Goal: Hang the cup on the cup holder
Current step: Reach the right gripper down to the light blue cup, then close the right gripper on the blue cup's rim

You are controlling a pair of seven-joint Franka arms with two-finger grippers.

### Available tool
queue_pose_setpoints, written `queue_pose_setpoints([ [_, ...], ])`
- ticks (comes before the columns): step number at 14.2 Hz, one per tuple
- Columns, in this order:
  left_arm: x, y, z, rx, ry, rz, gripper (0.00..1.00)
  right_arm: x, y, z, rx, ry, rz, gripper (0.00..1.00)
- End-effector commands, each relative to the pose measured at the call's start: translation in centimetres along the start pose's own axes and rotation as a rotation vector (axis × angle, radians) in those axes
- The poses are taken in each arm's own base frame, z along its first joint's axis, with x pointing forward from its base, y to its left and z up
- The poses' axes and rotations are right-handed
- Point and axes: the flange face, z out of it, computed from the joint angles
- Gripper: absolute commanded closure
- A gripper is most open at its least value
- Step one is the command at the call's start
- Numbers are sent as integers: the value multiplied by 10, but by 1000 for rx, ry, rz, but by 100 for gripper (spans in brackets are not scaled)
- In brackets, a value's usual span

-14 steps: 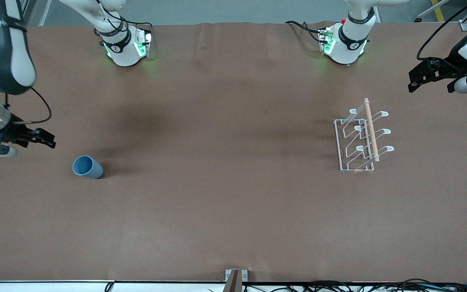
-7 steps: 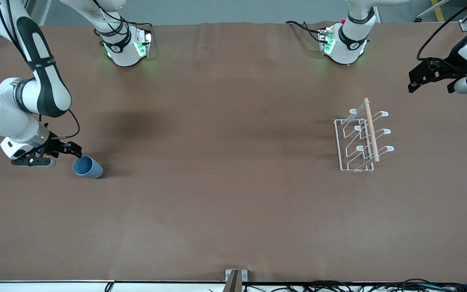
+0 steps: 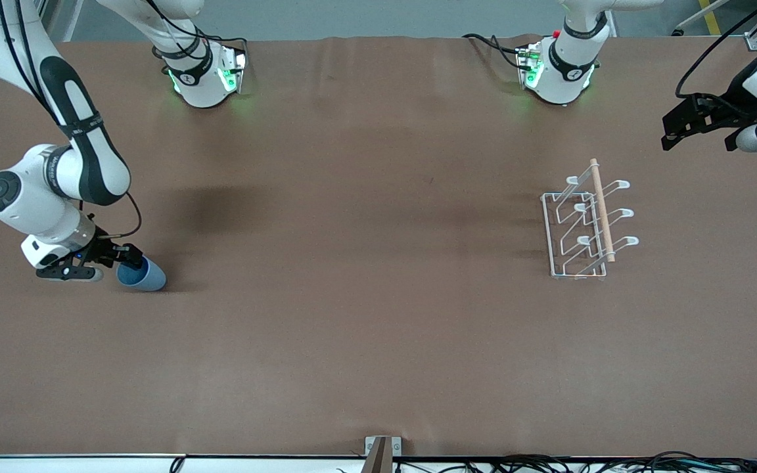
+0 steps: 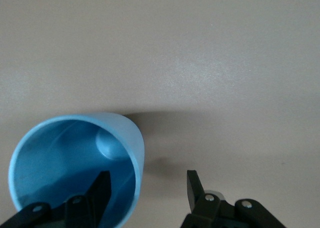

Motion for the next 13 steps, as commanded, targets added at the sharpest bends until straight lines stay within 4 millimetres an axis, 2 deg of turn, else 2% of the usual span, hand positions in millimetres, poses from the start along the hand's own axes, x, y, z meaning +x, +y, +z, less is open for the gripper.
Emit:
queue_pose_setpoints([
  [1,3,3,-4,-14,0,18,0,7,-1,2,12,8,5,41],
  [3,4,-2,-2,-14,-4,10,0,10,-2,0,13,14,7,81],
  [4,3,-3,-2,-12,-10,9,0,9,-2,1,14,13,7,93],
  [9,2,2,0,-11,-19,13,0,12,-7,-9,20,-8,-5,98],
  [11,5,2,3,-12,-24,15,0,17,-11,-34,26,-23,-15,98],
  [13,6,3,3,-12,-22,16,0,20,-40,-69,37,-33,-61,98],
])
